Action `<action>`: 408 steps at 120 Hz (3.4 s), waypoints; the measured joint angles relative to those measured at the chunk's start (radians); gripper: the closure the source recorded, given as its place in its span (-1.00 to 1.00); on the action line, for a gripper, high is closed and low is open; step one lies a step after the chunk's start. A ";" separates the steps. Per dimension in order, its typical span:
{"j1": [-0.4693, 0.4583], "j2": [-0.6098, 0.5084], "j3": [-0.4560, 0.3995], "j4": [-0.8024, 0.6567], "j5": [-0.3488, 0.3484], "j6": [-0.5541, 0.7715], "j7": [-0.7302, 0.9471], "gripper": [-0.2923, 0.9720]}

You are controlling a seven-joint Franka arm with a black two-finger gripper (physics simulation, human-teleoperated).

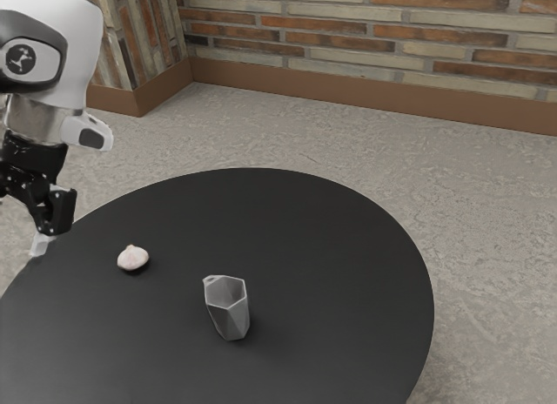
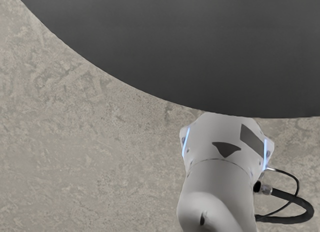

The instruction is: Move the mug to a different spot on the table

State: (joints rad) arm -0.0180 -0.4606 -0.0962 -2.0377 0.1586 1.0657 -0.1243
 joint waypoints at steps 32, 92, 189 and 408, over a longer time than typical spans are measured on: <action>-0.023 0.602 0.161 0.440 -0.041 0.503 -0.148 -0.54; -0.103 0.945 0.361 0.393 -0.384 0.982 -0.776 -0.54; -0.159 0.796 0.330 0.077 -0.520 0.921 -1.125 -0.54; -0.177 0.714 0.320 -0.048 -0.706 1.071 -0.824 0.58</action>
State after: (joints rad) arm -0.1953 0.2534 0.2237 -2.0854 -0.5472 2.1362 -0.9487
